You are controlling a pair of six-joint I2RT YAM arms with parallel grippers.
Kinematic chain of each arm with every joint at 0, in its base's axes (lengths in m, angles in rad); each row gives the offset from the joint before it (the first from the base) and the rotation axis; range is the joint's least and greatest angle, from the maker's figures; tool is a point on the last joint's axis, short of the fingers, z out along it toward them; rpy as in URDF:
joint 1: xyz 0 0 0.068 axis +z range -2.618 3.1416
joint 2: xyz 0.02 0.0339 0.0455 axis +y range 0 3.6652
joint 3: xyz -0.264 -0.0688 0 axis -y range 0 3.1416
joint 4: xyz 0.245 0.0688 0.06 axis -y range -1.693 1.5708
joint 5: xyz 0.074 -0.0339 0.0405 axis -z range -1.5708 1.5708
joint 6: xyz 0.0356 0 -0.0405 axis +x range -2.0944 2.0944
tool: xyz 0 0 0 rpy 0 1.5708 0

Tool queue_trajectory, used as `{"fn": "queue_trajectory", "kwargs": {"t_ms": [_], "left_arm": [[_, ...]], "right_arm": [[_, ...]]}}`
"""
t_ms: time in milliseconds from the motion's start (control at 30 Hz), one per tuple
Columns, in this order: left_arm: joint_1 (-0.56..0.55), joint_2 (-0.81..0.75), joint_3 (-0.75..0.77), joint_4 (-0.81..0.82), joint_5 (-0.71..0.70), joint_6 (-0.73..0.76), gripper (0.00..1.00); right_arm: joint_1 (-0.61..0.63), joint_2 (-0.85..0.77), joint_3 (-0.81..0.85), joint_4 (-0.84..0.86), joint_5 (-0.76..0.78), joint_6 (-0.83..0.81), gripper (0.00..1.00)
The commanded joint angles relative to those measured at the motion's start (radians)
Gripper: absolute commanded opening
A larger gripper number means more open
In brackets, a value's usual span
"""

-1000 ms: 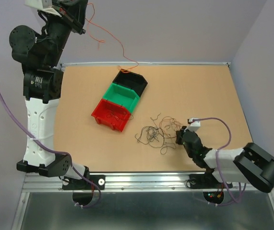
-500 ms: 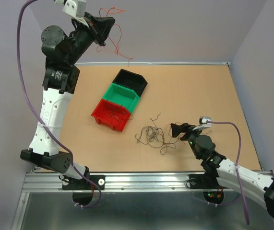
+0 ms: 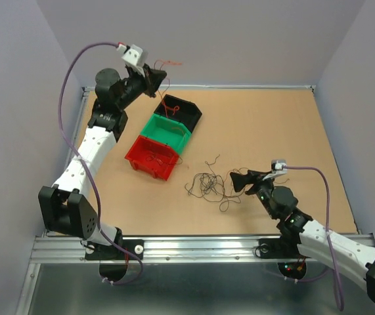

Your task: Untangle the cables

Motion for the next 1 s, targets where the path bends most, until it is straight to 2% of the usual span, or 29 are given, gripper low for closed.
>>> {"fn": "queue_trajectory", "kwargs": {"t_ms": [0, 133, 267, 433, 633, 767, 867, 967], "left_arm": [[0.015, -0.106, -0.206, 0.222, 0.023, 0.088, 0.00], [0.032, -0.104, -0.267, 0.239, -0.006, 0.134, 0.00], [0.049, -0.106, -0.228, 0.228, 0.032, 0.116, 0.00], [0.049, -0.140, -0.132, 0.211, 0.106, 0.034, 0.00], [0.049, -0.098, 0.057, 0.190, 0.087, -0.092, 0.00], [0.050, -0.036, 0.184, 0.130, 0.047, -0.094, 0.00], [0.050, -0.002, 0.217, 0.102, 0.049, -0.086, 0.00], [0.050, 0.006, 0.158, 0.116, 0.058, -0.077, 0.00]], "right_arm": [[0.001, -0.060, -0.031, 0.000, -0.040, -0.012, 0.91], [0.001, -0.109, -0.029, -0.036, -0.071, -0.014, 0.91], [0.002, -0.137, -0.020, -0.059, -0.085, -0.011, 0.90], [0.001, -0.115, -0.009, -0.062, -0.089, -0.009, 0.90], [0.001, -0.063, 0.004, -0.036, -0.098, -0.009, 0.90], [0.001, -0.046, 0.003, -0.017, -0.108, -0.006, 0.90], [0.001, -0.046, -0.002, -0.014, -0.112, -0.005, 0.90], [0.001, -0.057, -0.008, -0.013, -0.120, -0.006, 0.90]]}}
